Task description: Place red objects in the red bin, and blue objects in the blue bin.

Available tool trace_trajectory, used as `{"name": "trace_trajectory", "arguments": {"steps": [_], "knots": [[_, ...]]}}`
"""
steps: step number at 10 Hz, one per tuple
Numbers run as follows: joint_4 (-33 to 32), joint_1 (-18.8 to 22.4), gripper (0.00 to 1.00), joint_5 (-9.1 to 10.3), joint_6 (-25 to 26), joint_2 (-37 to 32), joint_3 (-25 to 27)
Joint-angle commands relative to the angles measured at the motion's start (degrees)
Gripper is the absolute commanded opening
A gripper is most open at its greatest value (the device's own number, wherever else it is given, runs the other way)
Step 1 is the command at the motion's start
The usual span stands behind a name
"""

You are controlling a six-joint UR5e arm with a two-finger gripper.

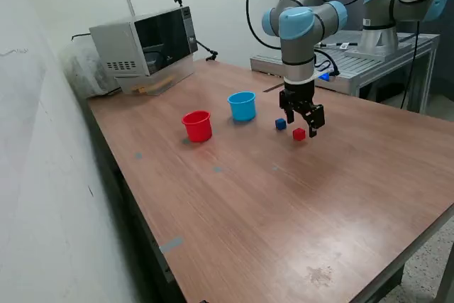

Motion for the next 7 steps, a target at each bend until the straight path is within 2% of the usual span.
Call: {"name": "trace_trajectory", "arguments": {"steps": [1,7], "knots": [[-0.3,0.0,1.00,0.49,0.0,0.5,-0.2],[-0.3,-0.1,1.00,0.49,-0.1,0.9,-0.3]]}}
